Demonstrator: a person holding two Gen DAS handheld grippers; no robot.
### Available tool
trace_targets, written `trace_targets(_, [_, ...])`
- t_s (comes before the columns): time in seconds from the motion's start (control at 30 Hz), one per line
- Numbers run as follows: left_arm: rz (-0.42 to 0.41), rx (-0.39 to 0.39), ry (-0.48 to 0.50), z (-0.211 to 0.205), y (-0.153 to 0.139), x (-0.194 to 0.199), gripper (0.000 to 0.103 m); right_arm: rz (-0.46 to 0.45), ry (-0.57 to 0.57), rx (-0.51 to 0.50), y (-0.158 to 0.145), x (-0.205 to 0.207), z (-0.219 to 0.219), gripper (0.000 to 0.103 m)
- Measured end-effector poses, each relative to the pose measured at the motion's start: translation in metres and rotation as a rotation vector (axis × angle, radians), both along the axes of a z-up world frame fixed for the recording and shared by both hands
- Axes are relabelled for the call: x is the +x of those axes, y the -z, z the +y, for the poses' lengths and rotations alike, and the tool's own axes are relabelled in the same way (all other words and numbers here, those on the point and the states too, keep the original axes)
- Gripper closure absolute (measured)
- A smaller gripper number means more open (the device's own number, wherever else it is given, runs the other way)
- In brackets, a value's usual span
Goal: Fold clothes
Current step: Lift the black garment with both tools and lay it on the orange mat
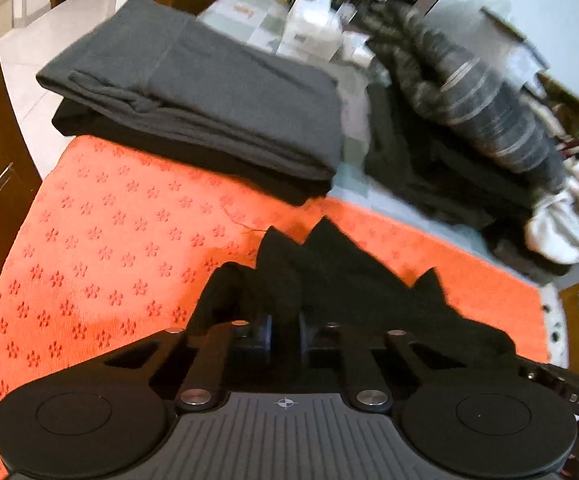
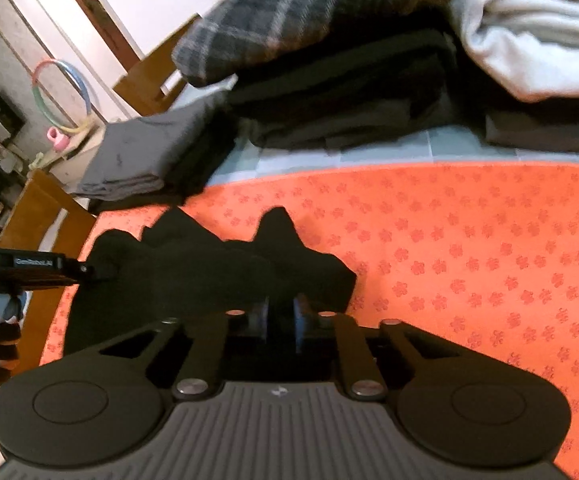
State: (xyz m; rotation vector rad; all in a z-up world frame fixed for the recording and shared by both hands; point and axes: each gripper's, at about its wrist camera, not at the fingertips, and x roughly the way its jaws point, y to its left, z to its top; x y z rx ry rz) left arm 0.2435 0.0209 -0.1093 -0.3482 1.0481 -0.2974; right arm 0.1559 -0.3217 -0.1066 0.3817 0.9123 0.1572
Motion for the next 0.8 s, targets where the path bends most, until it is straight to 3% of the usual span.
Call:
trace_targets(0.2, [-0.1, -0.032, 0.028, 0.015, -0.037, -0.049, 0.092, -0.097, -0.011, -0.009, -0.041, -0.038, 0.015, 0.095])
trace_targets(0.47, [-0.188, -0.032, 0.124, 0.041, -0.067, -0.144, 0.092, -0.198, -0.053, -0.055, -0.084, -0.13, 0.042, 0.095])
trace_targets(0.67, [-0.153, 0.029, 0.211, 0.054, -0.054, -0.221, 0.092, -0.212, -0.137, -0.121, -0.078, -0.213, 0.074, 0.095])
trace_targets(0.8, [-0.09, 0.085, 0.259, 0.057, -0.027, -0.26, 0.092, -0.154, -0.176, -0.18, -0.049, -0.255, 0.096, 0.095])
